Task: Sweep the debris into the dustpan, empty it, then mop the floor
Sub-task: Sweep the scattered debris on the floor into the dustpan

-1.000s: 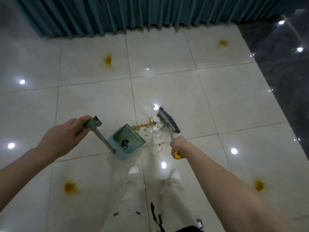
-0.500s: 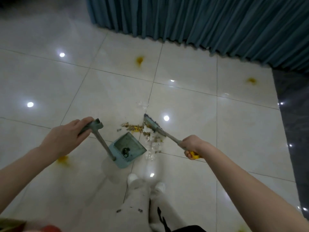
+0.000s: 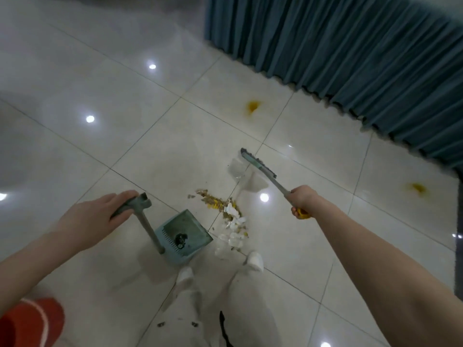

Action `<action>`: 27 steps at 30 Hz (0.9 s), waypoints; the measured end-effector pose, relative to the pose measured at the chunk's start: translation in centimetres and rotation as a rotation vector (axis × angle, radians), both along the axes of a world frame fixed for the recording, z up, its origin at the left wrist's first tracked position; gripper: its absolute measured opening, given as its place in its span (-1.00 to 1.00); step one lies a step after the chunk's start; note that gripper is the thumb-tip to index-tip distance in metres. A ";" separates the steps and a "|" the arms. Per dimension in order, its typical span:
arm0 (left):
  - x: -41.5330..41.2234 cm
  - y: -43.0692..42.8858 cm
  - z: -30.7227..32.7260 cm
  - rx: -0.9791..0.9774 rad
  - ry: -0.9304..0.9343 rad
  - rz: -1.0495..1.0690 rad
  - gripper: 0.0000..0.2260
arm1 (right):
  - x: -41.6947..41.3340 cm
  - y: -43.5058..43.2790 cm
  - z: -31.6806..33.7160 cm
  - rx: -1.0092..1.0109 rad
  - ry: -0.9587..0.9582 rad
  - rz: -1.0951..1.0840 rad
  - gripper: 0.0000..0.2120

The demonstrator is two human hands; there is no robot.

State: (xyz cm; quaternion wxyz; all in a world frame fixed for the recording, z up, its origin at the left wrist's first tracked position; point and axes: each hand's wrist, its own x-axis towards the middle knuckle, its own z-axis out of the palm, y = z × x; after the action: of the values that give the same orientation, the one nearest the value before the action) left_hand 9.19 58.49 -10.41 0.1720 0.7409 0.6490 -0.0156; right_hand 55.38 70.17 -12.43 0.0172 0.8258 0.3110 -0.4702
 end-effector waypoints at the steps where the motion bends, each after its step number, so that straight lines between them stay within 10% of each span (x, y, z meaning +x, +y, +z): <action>1: 0.4 -0.3 -0.3 0.003 -0.020 0.030 -0.63 | 0.7 1.8 -0.6 0.000 -0.016 0.040 -0.85; 10: 9.8 -3.4 -1.4 0.055 -0.038 0.266 -0.65 | 5.9 10.9 -7.4 0.020 -0.046 0.384 -0.83; 27: 23.0 -17.9 0.4 0.148 0.066 0.587 -0.62 | 11.1 -6.1 -6.5 -0.136 -0.022 0.737 -0.77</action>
State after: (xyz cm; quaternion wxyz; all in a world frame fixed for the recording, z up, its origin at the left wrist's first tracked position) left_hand 32.15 40.58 -9.98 0.0937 0.5312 0.8401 0.0578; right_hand 66.47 64.07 -18.89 0.2435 0.6603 0.5554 -0.4429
